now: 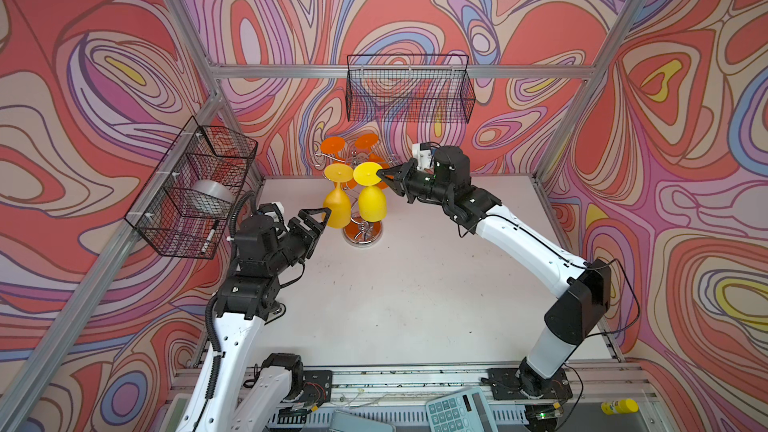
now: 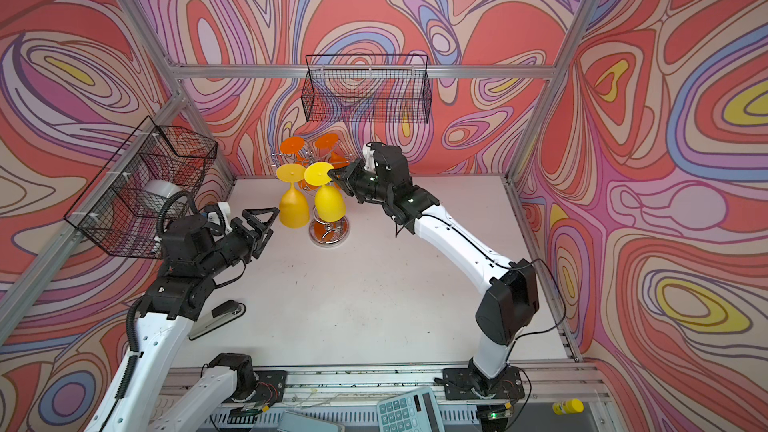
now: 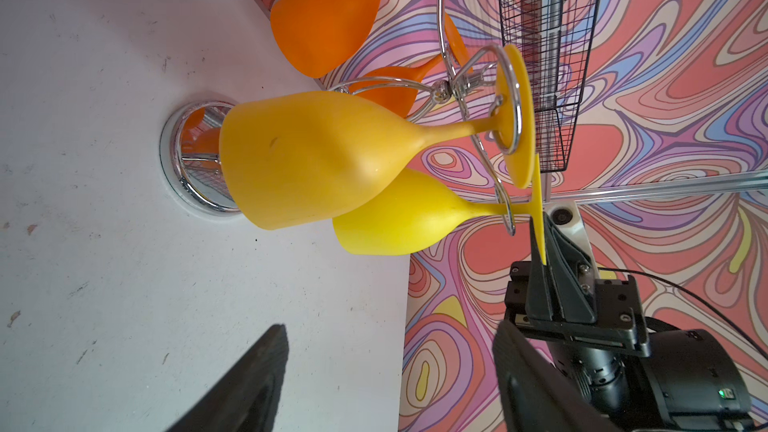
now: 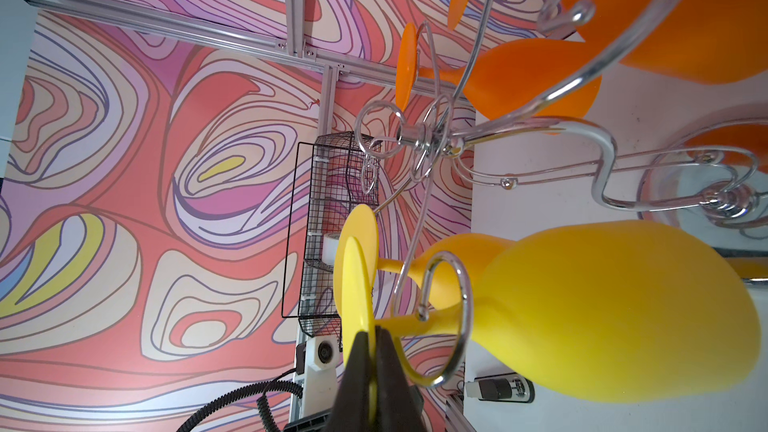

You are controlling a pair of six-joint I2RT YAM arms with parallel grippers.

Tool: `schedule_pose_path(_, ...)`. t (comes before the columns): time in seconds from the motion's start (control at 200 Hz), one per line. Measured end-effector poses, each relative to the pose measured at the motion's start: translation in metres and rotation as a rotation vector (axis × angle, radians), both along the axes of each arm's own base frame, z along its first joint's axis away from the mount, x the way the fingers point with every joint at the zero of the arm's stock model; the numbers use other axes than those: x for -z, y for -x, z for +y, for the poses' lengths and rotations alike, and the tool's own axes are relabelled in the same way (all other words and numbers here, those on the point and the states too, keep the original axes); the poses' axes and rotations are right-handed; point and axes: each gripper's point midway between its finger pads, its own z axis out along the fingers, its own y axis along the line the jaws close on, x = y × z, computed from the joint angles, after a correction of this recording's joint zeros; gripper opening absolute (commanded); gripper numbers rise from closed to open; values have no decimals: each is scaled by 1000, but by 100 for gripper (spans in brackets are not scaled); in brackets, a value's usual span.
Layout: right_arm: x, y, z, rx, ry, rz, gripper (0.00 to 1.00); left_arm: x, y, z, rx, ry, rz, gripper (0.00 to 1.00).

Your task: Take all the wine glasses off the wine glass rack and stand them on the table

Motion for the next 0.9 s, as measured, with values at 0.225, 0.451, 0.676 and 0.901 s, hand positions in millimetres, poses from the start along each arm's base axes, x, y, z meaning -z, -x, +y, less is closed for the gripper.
schedule_pose_path(0.225,14,-17,10,10,5,22,0,1,0,0,0,0,1,78)
schedule_pose_path(0.451,23,-26,12,42,15,35,0,0,0,0,0,0,0,78)
schedule_pose_path(0.676,17,-35,7,97,-4,10,0,0,1,0,0,0,-3,78)
schedule_pose_path(0.901,26,-41,-4,164,1,21,0,-3,4,0,1,0,-12,78)
